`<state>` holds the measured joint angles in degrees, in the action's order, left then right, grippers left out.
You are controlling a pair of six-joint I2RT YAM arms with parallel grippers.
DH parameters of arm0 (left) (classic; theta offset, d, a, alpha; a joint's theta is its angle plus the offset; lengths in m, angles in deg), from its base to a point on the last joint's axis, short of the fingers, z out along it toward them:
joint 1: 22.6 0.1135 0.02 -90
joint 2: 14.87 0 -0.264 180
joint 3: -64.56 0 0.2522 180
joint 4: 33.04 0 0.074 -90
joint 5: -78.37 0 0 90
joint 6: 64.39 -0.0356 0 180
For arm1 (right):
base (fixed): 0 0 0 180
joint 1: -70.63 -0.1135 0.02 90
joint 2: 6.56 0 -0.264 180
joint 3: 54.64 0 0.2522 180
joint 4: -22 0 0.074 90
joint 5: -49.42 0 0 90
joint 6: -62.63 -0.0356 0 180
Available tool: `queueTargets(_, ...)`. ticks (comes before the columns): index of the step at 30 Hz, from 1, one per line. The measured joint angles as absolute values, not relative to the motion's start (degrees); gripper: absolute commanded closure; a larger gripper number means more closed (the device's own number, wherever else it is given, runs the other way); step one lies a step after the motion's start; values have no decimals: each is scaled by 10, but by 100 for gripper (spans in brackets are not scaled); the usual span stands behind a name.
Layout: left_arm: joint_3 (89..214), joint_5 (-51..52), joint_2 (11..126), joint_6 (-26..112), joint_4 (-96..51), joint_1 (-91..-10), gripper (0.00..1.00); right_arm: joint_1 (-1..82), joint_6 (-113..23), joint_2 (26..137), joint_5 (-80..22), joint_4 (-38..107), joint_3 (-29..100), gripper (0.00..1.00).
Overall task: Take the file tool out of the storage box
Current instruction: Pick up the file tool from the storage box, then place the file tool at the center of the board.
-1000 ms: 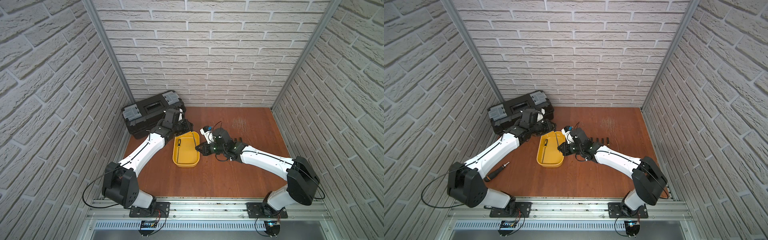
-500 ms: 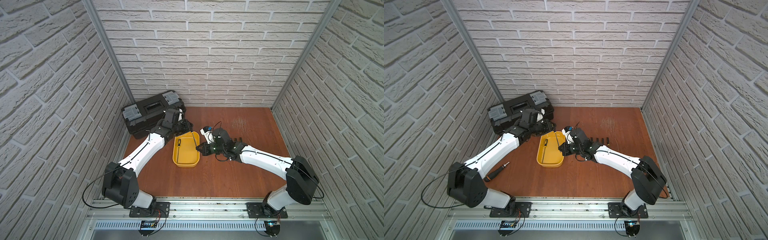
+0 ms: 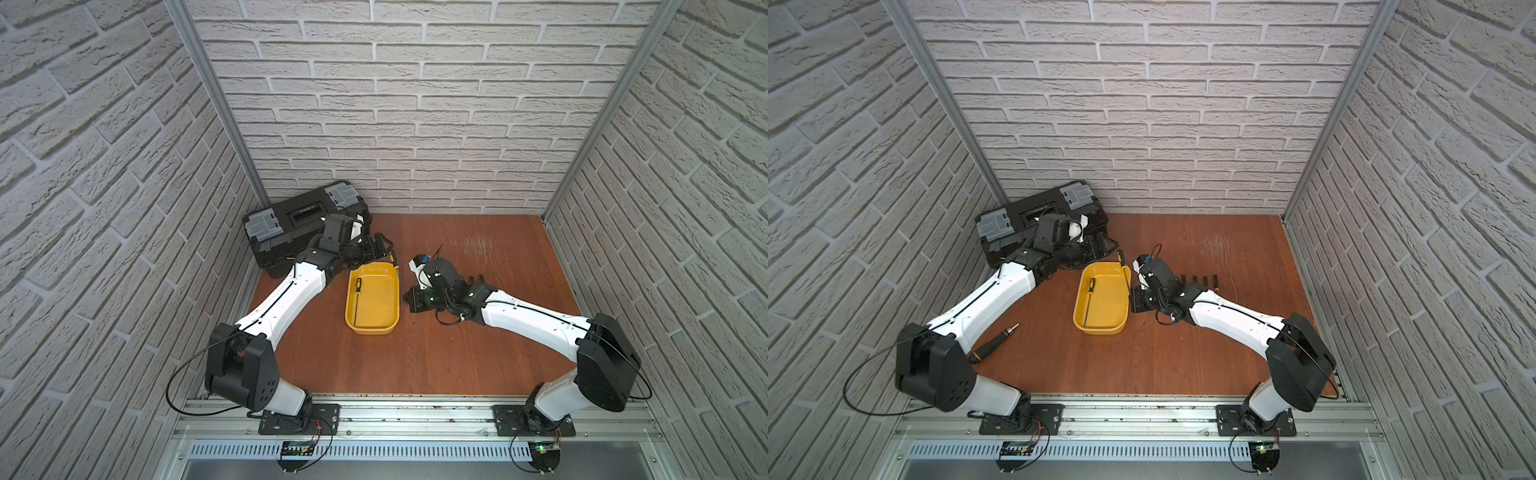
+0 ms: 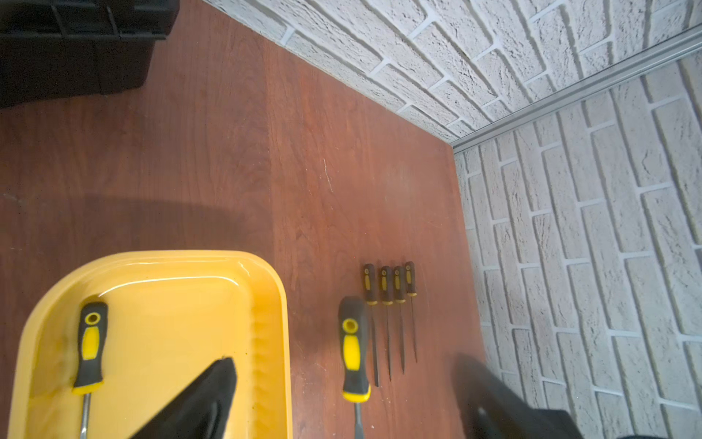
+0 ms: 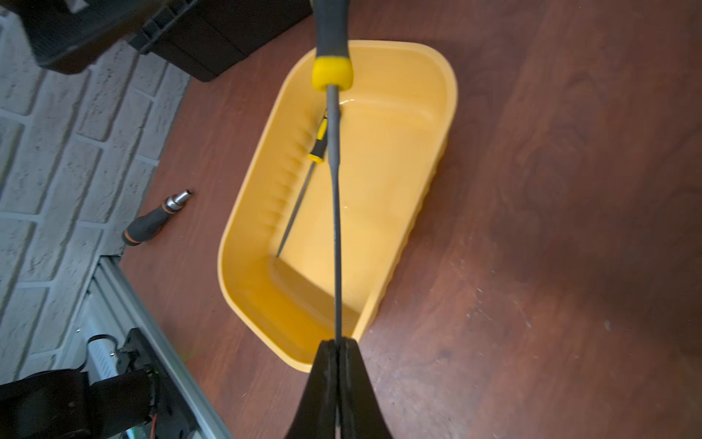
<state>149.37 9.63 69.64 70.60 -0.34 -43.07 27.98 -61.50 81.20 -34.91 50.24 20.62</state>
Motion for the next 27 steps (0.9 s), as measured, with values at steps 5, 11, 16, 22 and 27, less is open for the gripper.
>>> queueTargets(5,1513,103,698,675,31,-424,2,277,-635,803,-420,556,209,97)
queueTargets(11,1523,108,708,651,74,-421,2,273,-663,803,-515,611,209,97)
queueTargets(16,1523,105,708,637,105,-421,1,273,-682,803,-564,633,208,97)
queueTargets(22,1523,97,707,629,125,-421,1,273,-695,818,-605,655,206,97)
queueTargets(27,1523,83,701,620,137,-421,1,273,-705,830,-621,660,194,97)
